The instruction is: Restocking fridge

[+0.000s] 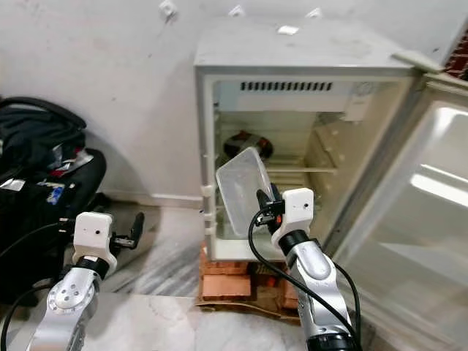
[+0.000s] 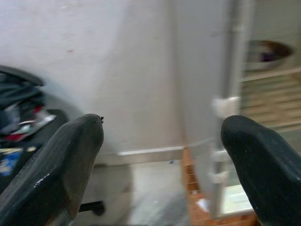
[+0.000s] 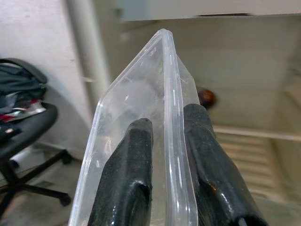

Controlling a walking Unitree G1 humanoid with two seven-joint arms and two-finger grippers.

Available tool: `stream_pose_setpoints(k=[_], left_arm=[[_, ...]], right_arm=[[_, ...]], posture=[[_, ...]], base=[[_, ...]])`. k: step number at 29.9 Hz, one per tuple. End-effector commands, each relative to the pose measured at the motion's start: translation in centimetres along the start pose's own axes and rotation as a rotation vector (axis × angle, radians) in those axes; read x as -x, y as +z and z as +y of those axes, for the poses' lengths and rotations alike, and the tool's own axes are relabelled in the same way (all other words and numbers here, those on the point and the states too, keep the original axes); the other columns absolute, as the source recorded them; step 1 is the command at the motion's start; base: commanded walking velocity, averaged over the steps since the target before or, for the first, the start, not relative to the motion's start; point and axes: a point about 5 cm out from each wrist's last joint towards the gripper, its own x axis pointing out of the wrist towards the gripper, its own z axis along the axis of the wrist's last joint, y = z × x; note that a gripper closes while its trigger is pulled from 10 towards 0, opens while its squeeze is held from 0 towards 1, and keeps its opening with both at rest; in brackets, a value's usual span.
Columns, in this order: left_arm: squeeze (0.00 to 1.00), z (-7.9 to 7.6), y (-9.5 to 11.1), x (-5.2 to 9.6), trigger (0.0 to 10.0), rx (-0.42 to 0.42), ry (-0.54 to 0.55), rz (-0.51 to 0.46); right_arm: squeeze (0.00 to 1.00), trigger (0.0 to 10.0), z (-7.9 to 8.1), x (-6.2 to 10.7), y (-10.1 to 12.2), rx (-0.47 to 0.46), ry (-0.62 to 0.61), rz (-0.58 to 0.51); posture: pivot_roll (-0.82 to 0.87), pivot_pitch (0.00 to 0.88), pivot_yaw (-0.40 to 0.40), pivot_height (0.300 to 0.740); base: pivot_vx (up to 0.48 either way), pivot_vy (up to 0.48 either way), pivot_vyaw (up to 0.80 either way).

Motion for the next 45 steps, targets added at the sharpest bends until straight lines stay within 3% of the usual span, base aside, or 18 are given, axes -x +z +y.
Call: stream_pose_setpoints(k=[1, 8, 15, 25, 45], left_arm=[[0.0, -0.4, 0.3, -0.2, 10.0, -0.003, -0.013, -0.014], [0.0, 0.6, -0.1, 0.9, 10.0, 0.022, 0.065, -0.015], [0.0, 1.7, -1.1, 2.3, 10.0, 0.045, 0.118, 0.018], [0.0, 2.1, -0.5, 2.1, 10.0, 0.067, 0.136, -0.006], [0.0, 1.7, -0.4, 2.0, 10.0, 0.076, 0.128, -0.01]], right_arm=[[0.0, 10.0, -0.5, 0.1, 0.1, 0.008, -0.019, -0.005], [0.0, 10.0, -1.7, 2.0, -0.7, -0.029, -0.128, 0.006], [0.0, 10.0, -1.2, 2.6, -1.5, -0.038, -0.134, 0.031], [0.0, 10.0, -1.1, 2.3, -1.5, -0.049, -0.137, 0.036], [0.0, 10.0, -1.2, 1.9, -1.4, -0.03, -0.103, 0.045]], posture=[[0.04, 0.0, -0.01, 0.74], [0.03, 0.0, -0.005, 0.74], [0.03, 0.0, 0.001, 0.74], [0.04, 0.0, 0.004, 0.74], [0.04, 0.0, -0.006, 0.74]], base=[[0.0, -0.461, 0.0], [0.0, -0.161, 0.0], [0.0, 0.0, 0.0], [0.076, 0.0, 0.0], [0.373, 0.079, -0.11]])
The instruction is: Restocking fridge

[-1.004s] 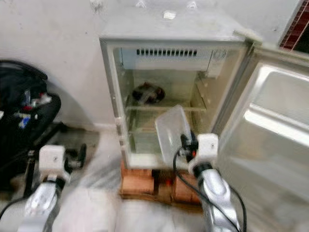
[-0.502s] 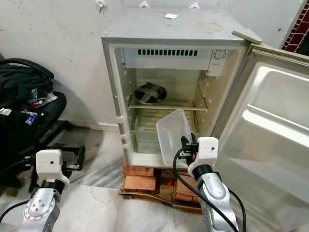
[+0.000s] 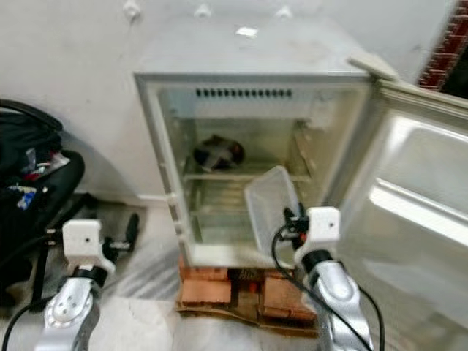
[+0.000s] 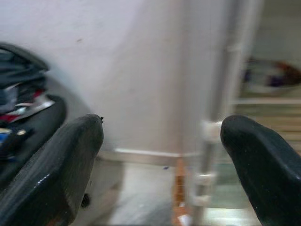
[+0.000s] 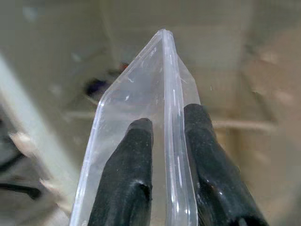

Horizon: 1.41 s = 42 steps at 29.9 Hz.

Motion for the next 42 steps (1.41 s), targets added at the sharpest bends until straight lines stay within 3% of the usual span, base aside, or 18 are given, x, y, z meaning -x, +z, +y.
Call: stream_pose_setpoints(k=[1, 11, 28, 42], left_arm=[[0.0, -0.3, 0.4, -0.3, 10.0, 0.004, -0.01, -0.017], [0.0, -0.5, 0.3, -0.2, 10.0, 0.01, -0.009, -0.009], [0.0, -1.1, -0.2, 1.0, 10.0, -0.01, -0.06, 0.003], [0.0, -1.4, -0.2, 0.8, 10.0, -0.006, -0.075, 0.004]], right_arm=[[0.0, 10.0, -0.3, 0.1, 0.3, 0.016, 0.002, -0.005], [0.0, 10.0, -0.1, -0.1, 0.2, 0.022, 0.02, 0.0], [0.0, 10.0, -0.4, -0.3, -0.1, 0.011, -0.012, 0.017], [0.0, 10.0, -0.4, -0.2, 0.0, 0.017, -0.011, 0.01]], posture=[[0.04, 0.0, -0.008, 0.74], [0.04, 0.0, -0.012, 0.74], [0.05, 0.001, -0.012, 0.74], [0.05, 0.0, -0.009, 0.74]], base=[[0.371, 0.27, 0.0], [0.332, 0.262, 0.0], [0.0, 0.0, -0.11], [0.0, -0.319, 0.0]])
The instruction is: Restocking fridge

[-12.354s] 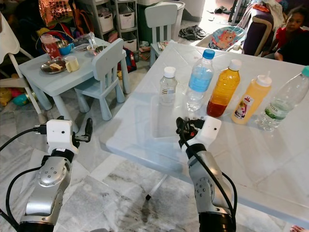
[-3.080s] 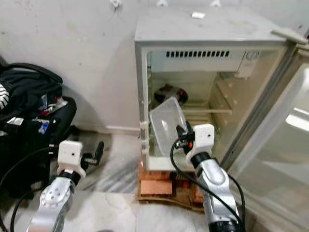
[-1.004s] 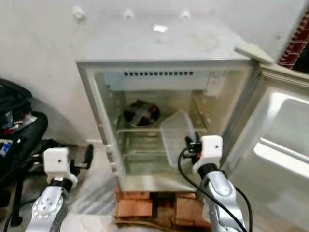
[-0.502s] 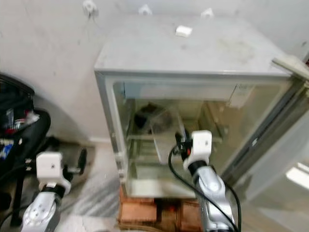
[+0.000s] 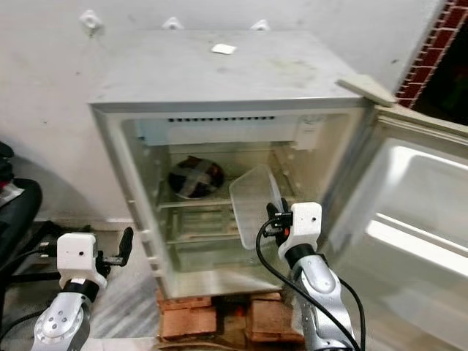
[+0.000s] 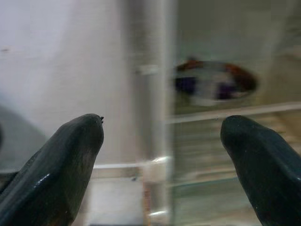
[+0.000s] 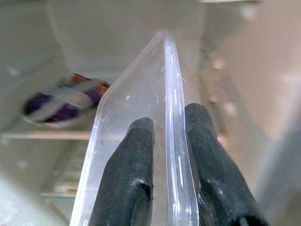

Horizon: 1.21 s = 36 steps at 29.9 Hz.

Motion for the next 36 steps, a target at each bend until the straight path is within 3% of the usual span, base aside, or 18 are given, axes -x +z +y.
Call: stream_pose_setpoints(k=[1, 22, 29, 36], left_arm=[[0.0, 0.7, 0.0, 0.1, 10.0, -0.018, 0.013, 0.0], [0.0, 1.0, -0.3, 1.0, 10.0, 0.005, 0.044, 0.014], [0.0, 1.0, -0.5, 2.2, 10.0, 0.019, 0.029, 0.032], [0.0, 1.1, -0.7, 2.4, 10.0, 0.019, 0.025, 0.041]], right_arm=[[0.0, 10.0, 0.3, -0.3, 0.3, -0.004, 0.003, -0.015], [0.0, 10.0, 0.7, -0.7, 0.2, -0.008, 0.025, -0.002], [0.0, 10.0, 0.5, -1.0, 0.6, -0.013, 0.007, -0.018], [0.0, 10.0, 0.5, -0.8, 0.3, -0.009, 0.009, -0.01]], posture=[[0.05, 0.0, -0.009, 0.74], [0.07, 0.014, -0.017, 0.74], [0.07, 0.017, -0.018, 0.74], [0.07, 0.019, -0.021, 0.74]], base=[[0.0, 0.0, 0.0], [0.0, 0.0, 0.0], [0.0, 0.0, 0.0], [0.0, 0.0, 0.0]])
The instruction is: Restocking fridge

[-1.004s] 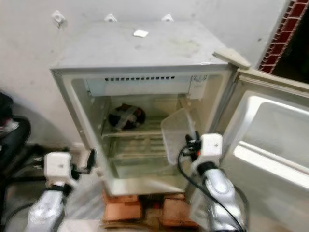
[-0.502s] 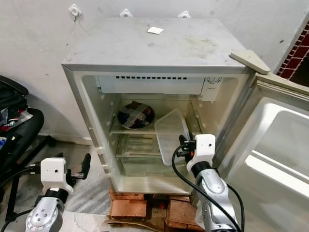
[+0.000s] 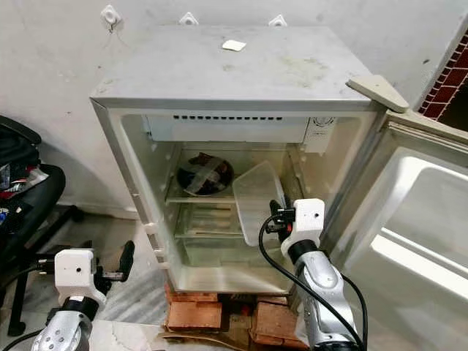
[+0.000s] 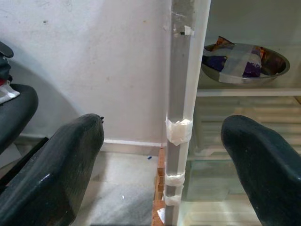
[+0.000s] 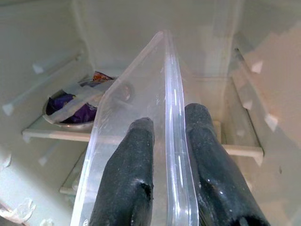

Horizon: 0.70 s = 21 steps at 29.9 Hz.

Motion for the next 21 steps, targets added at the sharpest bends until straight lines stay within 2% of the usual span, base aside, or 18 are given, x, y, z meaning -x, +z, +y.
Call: stream_pose_setpoints(k=[1, 6, 13, 21], left_arm=[[0.0, -0.14, 0.3, 0.02, 10.0, -0.002, -0.012, -0.003], [0.0, -0.3, 0.35, -0.03, 10.0, 0.001, -0.02, -0.004], [0.0, -0.37, 0.48, -0.05, 10.0, 0.001, -0.026, -0.005], [0.0, -0.42, 0.6, -0.08, 10.0, 0.001, -0.029, -0.007]], right_arm=[[0.0, 10.0, 0.04, -0.11, 0.19, 0.005, -0.003, -0.004], [0.0, 10.0, -0.02, -0.32, 0.44, 0.006, -0.001, -0.009], [0.0, 10.0, -0.06, -0.43, 0.45, 0.008, 0.001, -0.01], [0.0, 10.0, 0.18, -0.66, 0.51, 0.006, 0.008, -0.013]], posture=[[0.06, 0.017, -0.021, 0.74], [0.06, 0.015, -0.021, 0.74], [0.06, 0.019, -0.02, 0.74], [0.07, 0.019, -0.021, 0.74]], base=[[0.0, 0.0, 0.0], [0.144, 0.0, 0.0], [0.0, 0.0, 0.0], [0.279, 0.0, 0.0]])
